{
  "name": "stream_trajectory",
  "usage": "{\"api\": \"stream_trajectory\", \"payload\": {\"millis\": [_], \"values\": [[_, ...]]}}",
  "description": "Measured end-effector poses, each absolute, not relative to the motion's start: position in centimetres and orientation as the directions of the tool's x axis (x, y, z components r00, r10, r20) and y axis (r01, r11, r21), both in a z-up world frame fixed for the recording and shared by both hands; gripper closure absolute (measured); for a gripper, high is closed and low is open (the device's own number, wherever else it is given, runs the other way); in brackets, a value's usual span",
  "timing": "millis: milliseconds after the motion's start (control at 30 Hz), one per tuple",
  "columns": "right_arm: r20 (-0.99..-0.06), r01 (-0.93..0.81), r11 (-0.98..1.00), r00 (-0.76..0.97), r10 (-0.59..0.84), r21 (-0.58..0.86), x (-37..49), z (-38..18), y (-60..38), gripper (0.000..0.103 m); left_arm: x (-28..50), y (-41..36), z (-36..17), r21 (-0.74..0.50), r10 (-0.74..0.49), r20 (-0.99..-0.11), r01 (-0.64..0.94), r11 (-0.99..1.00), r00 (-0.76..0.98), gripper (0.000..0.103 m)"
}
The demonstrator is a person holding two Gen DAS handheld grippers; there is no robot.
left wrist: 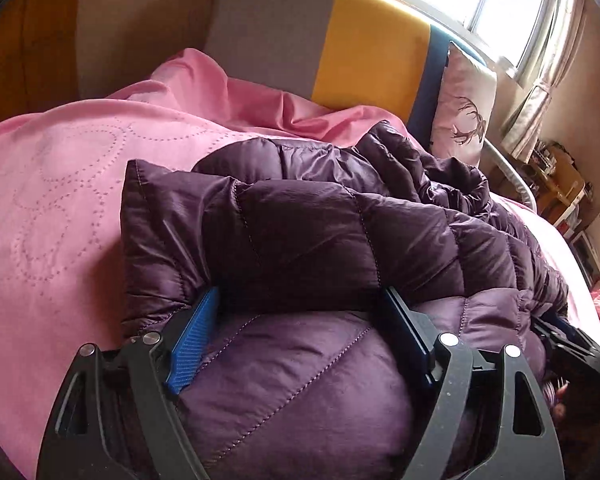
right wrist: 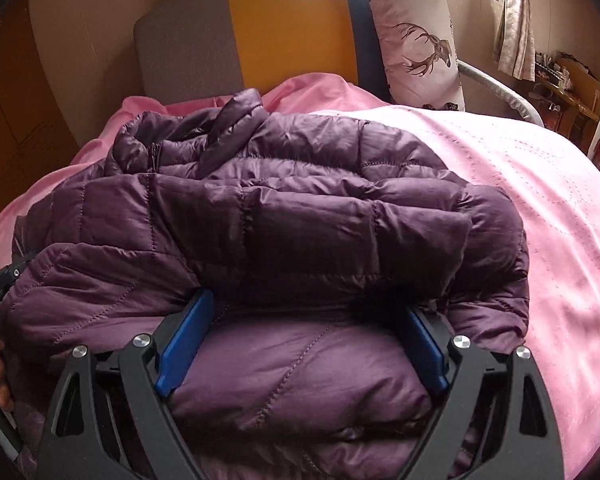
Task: Fold large clothes
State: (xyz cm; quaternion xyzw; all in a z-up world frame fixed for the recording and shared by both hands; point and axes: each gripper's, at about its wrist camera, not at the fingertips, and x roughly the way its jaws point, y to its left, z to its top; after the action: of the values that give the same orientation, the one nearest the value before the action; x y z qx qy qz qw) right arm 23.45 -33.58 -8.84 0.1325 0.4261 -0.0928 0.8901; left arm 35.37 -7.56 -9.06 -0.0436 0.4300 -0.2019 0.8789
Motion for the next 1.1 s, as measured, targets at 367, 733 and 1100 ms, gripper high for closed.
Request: {"api": "stream_trajectory", "payload": {"millis": [367, 733, 1100], "values": [[-0.791, 0.259, 0.952, 0.611, -0.031, 0.162, 24.5, -10.1, -34.3, 0.013, 35.5, -7.8, -10.1, -0.236, -0.375, -0.743, 0.307, 0.922, 0.555, 0.023], [-0.736, 0.282, 0.939, 0.675, -0.049, 0.196, 22.4, -2.4, -34.2, 0.005, 32.6, -7.2, -3.4, -0.190, -0.327, -0.664, 0.271, 0.944, 0.672, 0.022], [-0.785, 0.247, 0.966, 0.613, -0.092, 0.080, 27.7, -8.4, -30.9, 0.002, 35.1, -9.2, -9.1, -0.181, -0.322, -0.747, 0.289, 0.940, 0.582, 0.018]]}}
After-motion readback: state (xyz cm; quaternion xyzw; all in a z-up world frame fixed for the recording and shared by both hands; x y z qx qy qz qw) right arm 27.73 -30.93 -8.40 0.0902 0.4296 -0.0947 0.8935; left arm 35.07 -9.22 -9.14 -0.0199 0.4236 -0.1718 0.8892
